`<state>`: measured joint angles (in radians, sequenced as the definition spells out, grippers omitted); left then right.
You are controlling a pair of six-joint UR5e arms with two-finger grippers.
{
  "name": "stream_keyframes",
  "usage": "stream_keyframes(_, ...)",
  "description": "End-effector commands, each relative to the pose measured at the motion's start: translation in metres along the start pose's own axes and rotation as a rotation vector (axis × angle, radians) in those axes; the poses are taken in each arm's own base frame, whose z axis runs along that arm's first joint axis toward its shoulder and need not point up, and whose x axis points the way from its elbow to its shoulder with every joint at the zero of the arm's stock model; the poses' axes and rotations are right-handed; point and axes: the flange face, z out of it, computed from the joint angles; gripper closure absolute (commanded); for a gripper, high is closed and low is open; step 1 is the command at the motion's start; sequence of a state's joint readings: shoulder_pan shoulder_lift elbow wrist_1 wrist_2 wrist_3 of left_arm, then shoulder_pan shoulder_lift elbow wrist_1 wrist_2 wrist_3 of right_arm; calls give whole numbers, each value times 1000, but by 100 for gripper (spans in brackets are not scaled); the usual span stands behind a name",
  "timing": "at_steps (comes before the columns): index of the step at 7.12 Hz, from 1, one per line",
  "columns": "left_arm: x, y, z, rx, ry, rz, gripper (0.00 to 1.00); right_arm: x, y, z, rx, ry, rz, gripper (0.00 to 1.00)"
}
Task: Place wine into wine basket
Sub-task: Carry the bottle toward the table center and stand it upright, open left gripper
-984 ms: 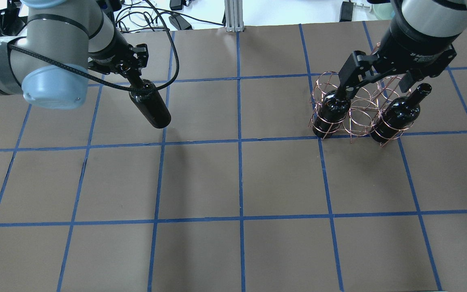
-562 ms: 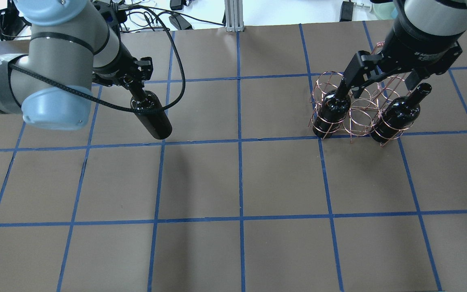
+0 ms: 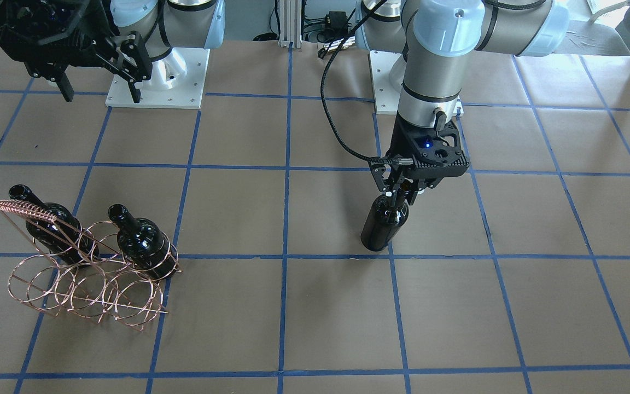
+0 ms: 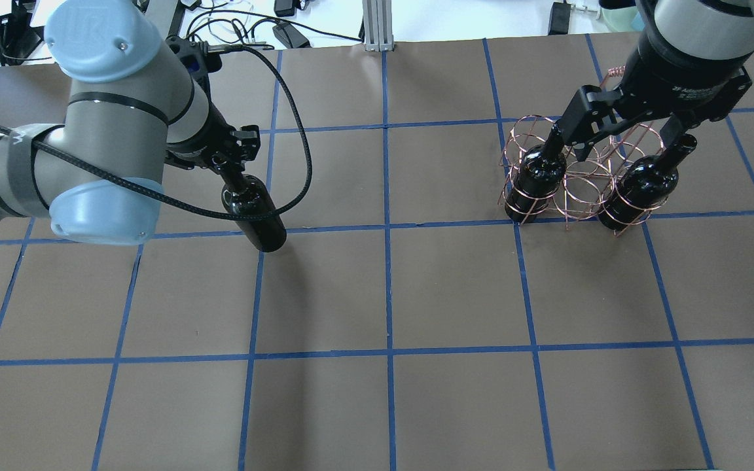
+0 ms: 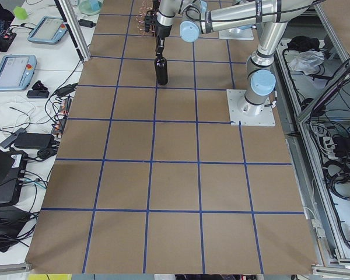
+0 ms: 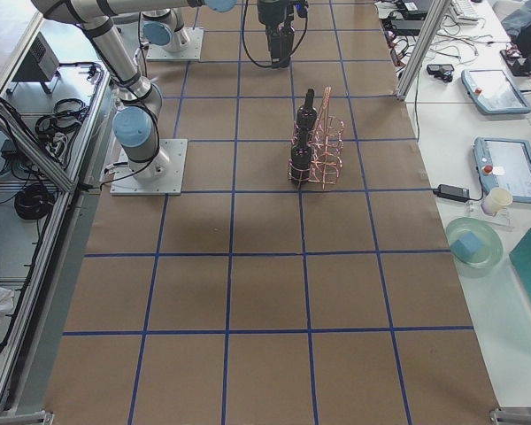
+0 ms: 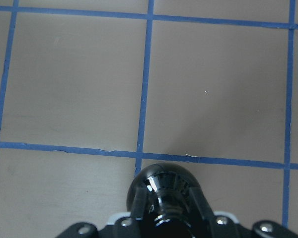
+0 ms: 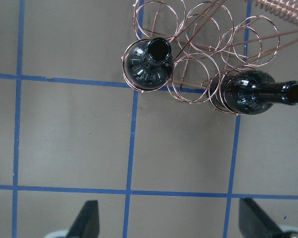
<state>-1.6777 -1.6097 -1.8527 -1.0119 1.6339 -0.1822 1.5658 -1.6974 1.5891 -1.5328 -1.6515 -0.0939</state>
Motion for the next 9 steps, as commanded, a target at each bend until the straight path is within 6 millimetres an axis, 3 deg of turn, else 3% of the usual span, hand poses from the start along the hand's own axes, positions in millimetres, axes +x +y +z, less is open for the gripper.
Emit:
stream_keyframes(1, 1, 1, 1, -3, -3, 9, 100, 0, 0, -3, 16, -1, -6, 0)
stream_keyframes(3, 2, 2, 7, -17, -4, 13, 100, -1, 3, -9, 29, -13, -9, 0)
stream_keyframes(5, 3, 2, 10, -24, 3, 3, 25, -2, 1, -5, 20, -14, 3, 0)
stream_keyframes(6, 3, 2, 10, -24, 3, 1, 0, -1, 1, -4, 17, -13, 3, 0)
stream_keyframes(7, 3, 3, 4, -36, 2, -1, 0, 0, -2, -4, 24, -11, 8, 0)
stream_keyframes(9, 1, -13, -33, -52, -1, -11, 0, 1, -2, -4, 24, -14, 8, 0)
